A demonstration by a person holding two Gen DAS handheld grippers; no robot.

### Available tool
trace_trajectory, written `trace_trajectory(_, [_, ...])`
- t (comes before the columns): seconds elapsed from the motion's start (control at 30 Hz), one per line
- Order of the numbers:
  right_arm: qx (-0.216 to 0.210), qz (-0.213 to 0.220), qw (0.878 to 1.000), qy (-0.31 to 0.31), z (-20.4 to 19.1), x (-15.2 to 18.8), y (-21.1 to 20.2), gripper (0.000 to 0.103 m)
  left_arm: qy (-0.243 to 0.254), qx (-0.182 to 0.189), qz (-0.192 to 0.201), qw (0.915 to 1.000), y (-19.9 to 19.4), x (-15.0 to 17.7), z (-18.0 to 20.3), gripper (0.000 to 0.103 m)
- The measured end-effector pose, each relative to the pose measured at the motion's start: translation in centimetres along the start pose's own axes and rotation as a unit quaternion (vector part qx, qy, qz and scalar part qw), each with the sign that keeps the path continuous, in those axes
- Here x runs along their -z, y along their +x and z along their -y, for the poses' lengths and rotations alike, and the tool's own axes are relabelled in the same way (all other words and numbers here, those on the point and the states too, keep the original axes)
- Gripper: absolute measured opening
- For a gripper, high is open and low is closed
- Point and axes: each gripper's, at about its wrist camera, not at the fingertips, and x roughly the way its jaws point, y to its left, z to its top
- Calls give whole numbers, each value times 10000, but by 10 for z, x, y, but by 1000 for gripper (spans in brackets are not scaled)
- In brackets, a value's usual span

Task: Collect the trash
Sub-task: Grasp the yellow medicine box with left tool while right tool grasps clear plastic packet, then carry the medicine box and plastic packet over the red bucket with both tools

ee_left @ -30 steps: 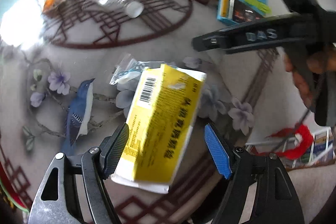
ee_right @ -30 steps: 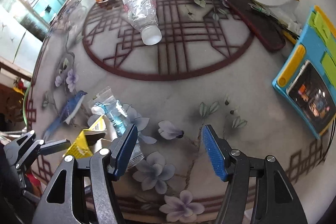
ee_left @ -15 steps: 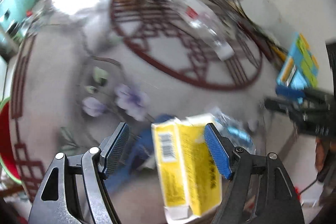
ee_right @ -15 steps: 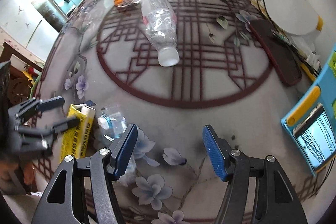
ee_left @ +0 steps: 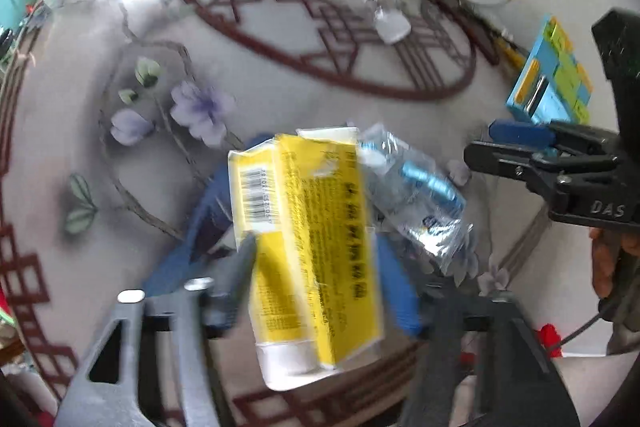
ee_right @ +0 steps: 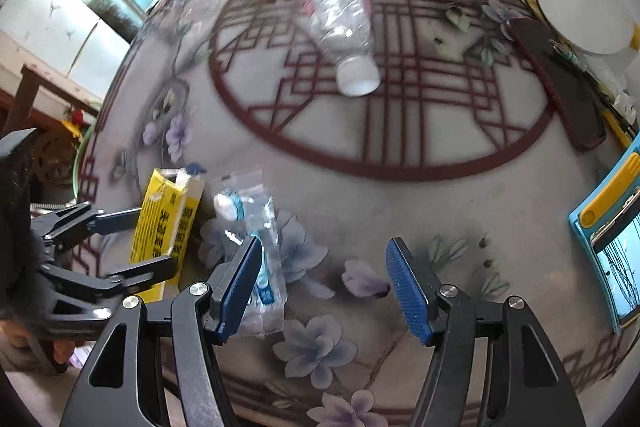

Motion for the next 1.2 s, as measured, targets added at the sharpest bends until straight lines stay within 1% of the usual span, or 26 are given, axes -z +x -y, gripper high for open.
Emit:
trace_trajectory(0.03, [14, -17, 10000, -1, -1, 0, 1, 64, -24, 38, 56, 10000, -1, 0, 0, 44])
trace_trajectory(0.07, [5, -27, 10000, 11, -2, 1, 2, 64, -49, 96, 100, 9999, -3, -1, -1, 35])
trace_trajectory(0.13, [-34, -26, 10000, 5, -6, 1, 3, 64, -106, -36, 227, 9997, -10, -5, -6, 33])
trace_trajectory(0.17, [-47, -26, 10000, -9, -7, 1, 3, 64, -153, -132, 295, 9994, -13, -7, -10, 33])
trace_trajectory(0.27, [-131, -77, 9998, -118, -19, 3, 9, 64, -382, -248, 451, 9979, -22, -15, -25, 33])
trace_trajectory(0.4, [-146, -290, 9992, -234, -34, 7, 27, 64, -743, -403, 602, 9946, -33, -24, -49, 35])
trace_trajectory(0.53, [-55, -396, 9985, -368, -46, 11, 39, 64, -1023, -465, 739, 9909, -41, -24, -65, 36])
trace_trajectory(0.67, [43, -404, 9982, -441, -52, 12, 45, 63, -1125, -509, 776, 9893, -44, -20, -72, 36])
trace_trajectory(0.73, [76, -374, 9981, -486, -55, 12, 48, 48, -1130, -500, 751, 9895, -46, -16, -75, 36])
trace_trajectory(0.8, [117, -321, 9981, -521, -58, 12, 50, 29, -1112, -501, 727, 9899, -46, -15, -76, 36])
trace_trajectory(0.87, [83, -308, 9982, -509, -59, 10, 50, 19, -1093, -502, 723, 9901, -47, -14, -77, 36])
trace_trajectory(0.97, [97, -228, 9987, -441, -62, 8, 46, 13, -1083, -490, 754, 9900, -50, -13, -79, 36])
trace_trajectory(1.2, [212, 161, 9984, -498, -81, -13, 22, 12, -1081, -519, 847, 9892, -60, -10, -89, 36])
